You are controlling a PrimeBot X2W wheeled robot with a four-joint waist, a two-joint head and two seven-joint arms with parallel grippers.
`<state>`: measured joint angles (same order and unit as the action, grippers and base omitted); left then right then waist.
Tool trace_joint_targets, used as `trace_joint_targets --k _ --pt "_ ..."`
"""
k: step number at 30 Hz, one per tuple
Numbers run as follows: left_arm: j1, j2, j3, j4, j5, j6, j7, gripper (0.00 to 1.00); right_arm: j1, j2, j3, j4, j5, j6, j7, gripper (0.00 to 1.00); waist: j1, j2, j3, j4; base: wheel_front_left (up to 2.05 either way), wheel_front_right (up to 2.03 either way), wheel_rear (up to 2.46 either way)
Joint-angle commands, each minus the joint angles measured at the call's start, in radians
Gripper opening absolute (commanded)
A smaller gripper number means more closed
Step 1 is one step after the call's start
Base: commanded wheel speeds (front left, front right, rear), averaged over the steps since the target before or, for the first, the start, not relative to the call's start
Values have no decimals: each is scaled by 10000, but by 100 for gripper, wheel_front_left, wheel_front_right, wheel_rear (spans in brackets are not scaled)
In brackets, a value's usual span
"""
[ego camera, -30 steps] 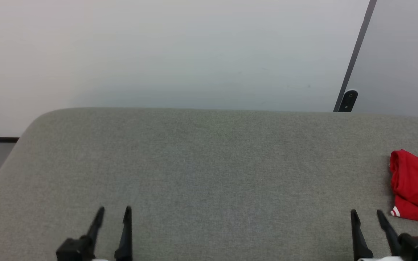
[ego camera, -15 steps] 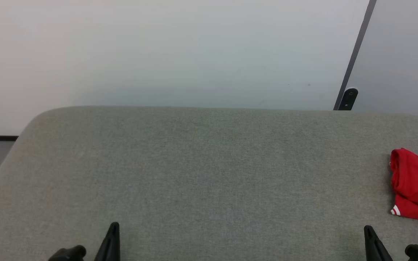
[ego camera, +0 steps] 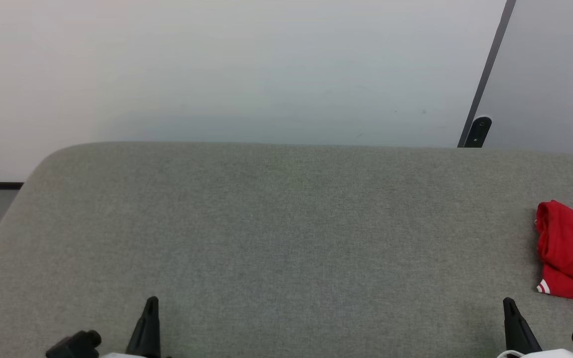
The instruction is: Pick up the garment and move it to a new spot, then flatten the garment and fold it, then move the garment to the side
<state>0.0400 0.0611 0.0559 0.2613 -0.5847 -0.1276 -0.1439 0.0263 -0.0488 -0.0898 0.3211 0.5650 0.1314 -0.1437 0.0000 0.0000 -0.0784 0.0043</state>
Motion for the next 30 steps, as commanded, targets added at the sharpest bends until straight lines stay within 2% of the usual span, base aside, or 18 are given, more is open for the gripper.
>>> trace_joint_targets --k 1,30 --pt "-309 22 54 -170 -395 -11 70 0 -324 -24 -33 -189 403 -3 65 0 0 0 12 -1 0 0 0" --pt "-804 -27 270 -182 -4260 -24 1060 0 -752 -24 -128 -433 4339 -5 1054 0 0 0 246 -13 0 0 0"
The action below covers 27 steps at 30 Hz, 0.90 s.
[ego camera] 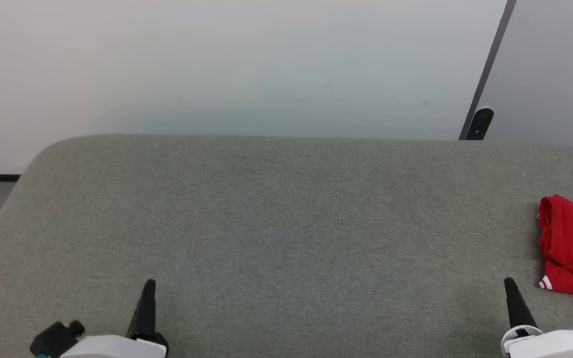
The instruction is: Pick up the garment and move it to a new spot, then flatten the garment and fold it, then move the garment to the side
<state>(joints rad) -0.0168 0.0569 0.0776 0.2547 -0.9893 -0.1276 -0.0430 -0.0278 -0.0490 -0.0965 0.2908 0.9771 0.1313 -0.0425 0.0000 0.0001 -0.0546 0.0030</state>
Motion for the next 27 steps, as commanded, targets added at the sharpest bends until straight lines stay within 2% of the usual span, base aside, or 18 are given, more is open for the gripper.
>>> trace_joint_targets --k 1,27 --pt "-252 14 60 -117 -330 -24 76 0 -228 -22 -64 -137 336 -3 72 0 0 -1 15 -1 0 0 0" --pt "-577 -22 202 -113 -2966 -36 761 0 -521 -21 -119 -294 3042 -6 752 0 0 -1 224 -12 0 0 0"
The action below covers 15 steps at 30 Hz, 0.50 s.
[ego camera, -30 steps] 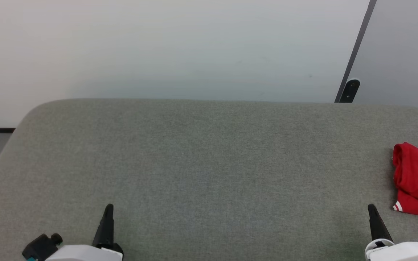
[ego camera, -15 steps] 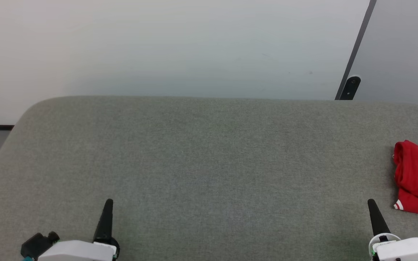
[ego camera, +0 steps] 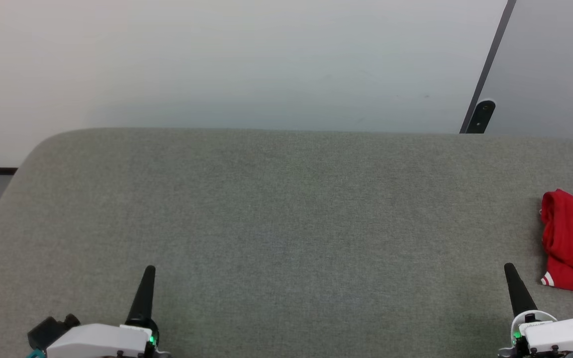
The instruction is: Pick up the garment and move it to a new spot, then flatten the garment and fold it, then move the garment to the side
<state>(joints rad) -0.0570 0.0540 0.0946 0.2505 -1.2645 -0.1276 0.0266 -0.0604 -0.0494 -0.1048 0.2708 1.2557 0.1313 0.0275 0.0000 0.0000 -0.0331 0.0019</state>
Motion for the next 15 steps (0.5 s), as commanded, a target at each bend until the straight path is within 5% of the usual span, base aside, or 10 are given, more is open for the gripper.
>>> trace_joint_targets --k 1,15 --pt "-191 5 37 -71 -311 -37 79 0 -208 -17 -38 -102 346 -6 79 0 0 0 18 -1 0 0 0" --pt "-323 -11 106 -67 -1494 -42 387 0 -352 -16 -63 -171 1560 -6 371 0 0 0 130 -7 0 0 0"
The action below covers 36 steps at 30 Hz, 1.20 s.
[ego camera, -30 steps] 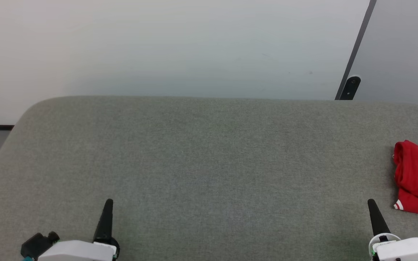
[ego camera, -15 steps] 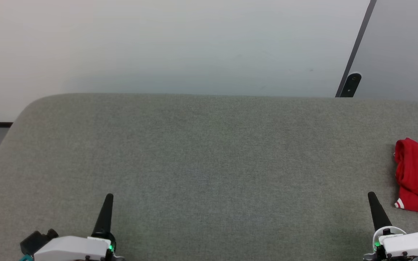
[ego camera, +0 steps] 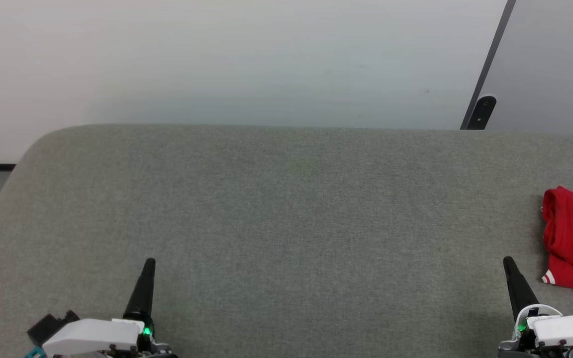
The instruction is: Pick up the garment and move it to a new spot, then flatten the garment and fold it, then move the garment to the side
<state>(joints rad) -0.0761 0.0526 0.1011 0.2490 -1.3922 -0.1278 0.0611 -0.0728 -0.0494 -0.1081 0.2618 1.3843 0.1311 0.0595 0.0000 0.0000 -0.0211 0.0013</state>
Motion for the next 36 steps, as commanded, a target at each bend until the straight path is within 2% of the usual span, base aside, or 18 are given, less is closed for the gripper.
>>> trace_joint_targets --k 1,28,36 --pt "-146 0 44 -52 -301 -40 67 0 -233 -16 -33 -87 333 -4 82 0 0 0 19 -1 0 0 0" --pt "-371 -31 148 -38 -2165 -50 542 0 -431 -14 -70 -191 2217 -7 563 0 0 0 228 -12 0 0 0" --pt "-383 -30 151 -39 -2219 -50 564 0 -384 -13 -68 -186 2300 -7 579 0 0 0 242 -13 0 0 0"
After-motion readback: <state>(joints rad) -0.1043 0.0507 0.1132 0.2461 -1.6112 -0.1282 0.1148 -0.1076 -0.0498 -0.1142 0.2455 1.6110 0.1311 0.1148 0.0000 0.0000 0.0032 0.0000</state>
